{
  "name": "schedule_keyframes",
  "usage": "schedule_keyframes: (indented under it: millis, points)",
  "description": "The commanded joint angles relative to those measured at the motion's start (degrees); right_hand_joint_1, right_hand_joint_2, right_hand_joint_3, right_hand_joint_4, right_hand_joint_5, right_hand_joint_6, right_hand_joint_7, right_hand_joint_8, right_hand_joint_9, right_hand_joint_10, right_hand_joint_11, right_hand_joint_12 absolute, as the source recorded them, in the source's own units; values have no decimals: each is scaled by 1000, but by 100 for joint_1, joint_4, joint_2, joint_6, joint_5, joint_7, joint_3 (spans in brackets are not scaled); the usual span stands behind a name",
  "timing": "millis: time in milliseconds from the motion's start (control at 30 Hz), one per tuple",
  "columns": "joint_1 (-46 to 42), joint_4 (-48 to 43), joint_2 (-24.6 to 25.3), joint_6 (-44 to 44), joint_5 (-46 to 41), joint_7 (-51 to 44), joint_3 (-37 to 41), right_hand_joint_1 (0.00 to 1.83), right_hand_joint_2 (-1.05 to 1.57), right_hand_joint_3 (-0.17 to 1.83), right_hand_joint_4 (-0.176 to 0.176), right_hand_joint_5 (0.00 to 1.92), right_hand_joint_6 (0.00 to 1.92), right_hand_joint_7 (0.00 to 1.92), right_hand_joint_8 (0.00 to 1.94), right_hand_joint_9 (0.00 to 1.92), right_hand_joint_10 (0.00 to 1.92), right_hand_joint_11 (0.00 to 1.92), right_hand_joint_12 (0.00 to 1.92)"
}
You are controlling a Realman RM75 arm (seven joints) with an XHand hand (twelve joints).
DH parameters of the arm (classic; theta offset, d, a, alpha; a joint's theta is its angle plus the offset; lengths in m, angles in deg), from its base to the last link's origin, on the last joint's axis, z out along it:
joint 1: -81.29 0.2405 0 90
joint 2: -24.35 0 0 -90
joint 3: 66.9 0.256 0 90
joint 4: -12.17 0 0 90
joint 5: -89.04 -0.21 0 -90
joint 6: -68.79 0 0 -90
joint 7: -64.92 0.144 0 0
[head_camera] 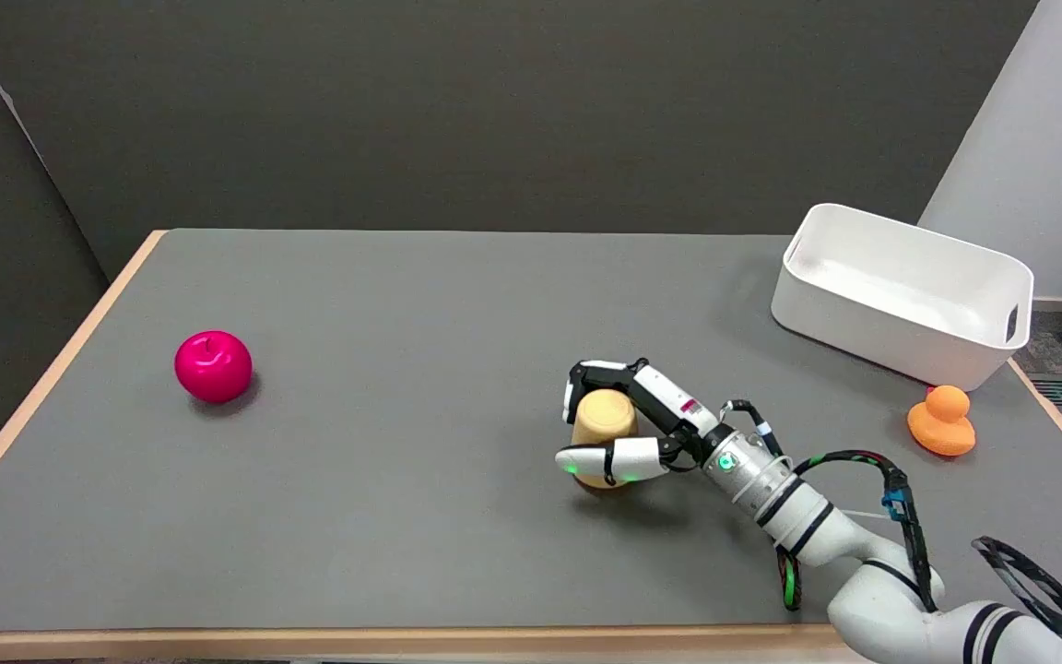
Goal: Place the yellow cup in the white box.
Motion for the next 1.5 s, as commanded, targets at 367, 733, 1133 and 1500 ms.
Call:
schedule_keyframes:
  millis: [367, 733, 1133, 1500]
  points:
    - [1202, -261, -259, 86, 427, -671, 1936, 1341, 1143, 176, -158, 579, 1573, 822, 1240, 797, 1434, 730, 1675]
    - [2177, 198, -481, 1110, 67, -1930, 2821, 1341, 1135, 190, -156, 584, 1573, 825, 1239, 797, 1431, 717, 1681]
    - [3187, 1995, -644, 1705, -205, -3254, 2993, 1341, 1142, 179, -157, 583, 1576, 823, 1241, 795, 1434, 718, 1666]
    - [2884, 2655, -1004, 1652, -205, -3421, 3185, 1338, 1149, 166, -149, 583, 1574, 815, 1247, 791, 1436, 724, 1669]
